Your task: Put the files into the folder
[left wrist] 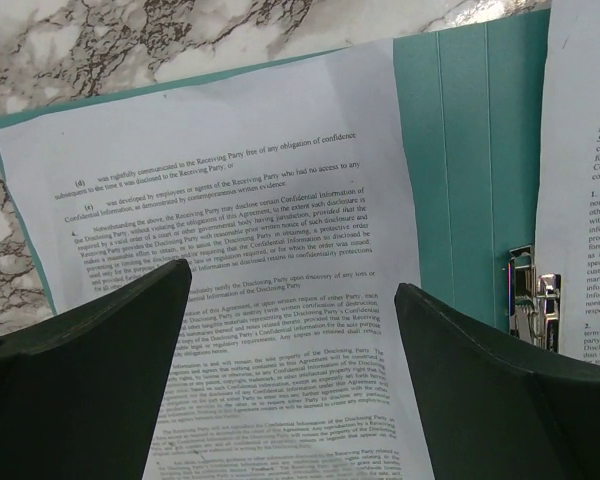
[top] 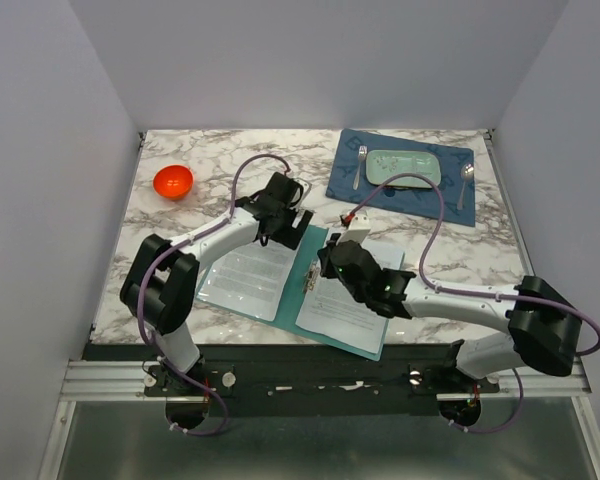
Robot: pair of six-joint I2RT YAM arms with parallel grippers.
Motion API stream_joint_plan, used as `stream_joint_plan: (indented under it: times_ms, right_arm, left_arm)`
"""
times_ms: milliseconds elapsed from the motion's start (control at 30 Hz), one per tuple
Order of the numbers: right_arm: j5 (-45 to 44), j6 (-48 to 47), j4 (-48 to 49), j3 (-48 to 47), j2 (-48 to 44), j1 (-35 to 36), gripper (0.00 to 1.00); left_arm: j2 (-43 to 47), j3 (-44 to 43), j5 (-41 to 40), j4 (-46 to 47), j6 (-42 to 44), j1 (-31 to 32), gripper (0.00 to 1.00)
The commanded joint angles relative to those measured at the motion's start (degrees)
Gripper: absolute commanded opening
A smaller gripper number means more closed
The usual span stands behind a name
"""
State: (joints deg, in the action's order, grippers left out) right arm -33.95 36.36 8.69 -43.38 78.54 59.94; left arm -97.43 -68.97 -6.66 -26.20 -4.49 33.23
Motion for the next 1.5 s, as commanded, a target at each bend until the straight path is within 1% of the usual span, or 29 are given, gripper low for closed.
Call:
stream_joint_plan:
  times_ms: [0, 200, 433, 700, 800, 1167, 1467]
  right_arm:
    - [-0.9, 2.7, 8.6, 2.0, 4.2, 0.4, 0.01]
    - [-0.1, 4.1, 11.9, 3.4, 6.9, 0.4, 0.01]
    - [-1.0, 4.7, 14.6, 3.7, 9.8, 0.4, 0.01]
    - [-3.6, 6.0, 16.7, 4.6, 11.5, 1.1, 0.01]
    - [-4.1, 6.5, 16.9, 4.4, 12.4, 1.1, 0.01]
    - [-5.2, 8.7, 21.2, 3.8, 17.4, 1.2, 0.01]
    - [-5.6, 9.0, 25.2, 4.4, 18.8, 1.3, 0.01]
  left_arm:
    - [-2.1, -3.0, 1.2, 0.8, -2.6, 0.8, 0.99]
    - [-2.9, -5.1, 4.1, 0.8, -3.8, 2.9, 0.99]
    - [-7.9, -9.9, 2.4, -0.2, -4.6, 6.9, 0.99]
    - [-12.0, -12.7, 3.2, -0.2, -5.0, 8.1, 0.99]
    - [-12.9, -13.0, 3.6, -0.3, -4.8, 8.3, 0.99]
    - [-15.3, -11.9, 0.5, 0.2, -4.5, 9.5, 0.99]
    - [-17.2, -10.9, -1.4, 1.2, -5.2, 10.5, 0.99]
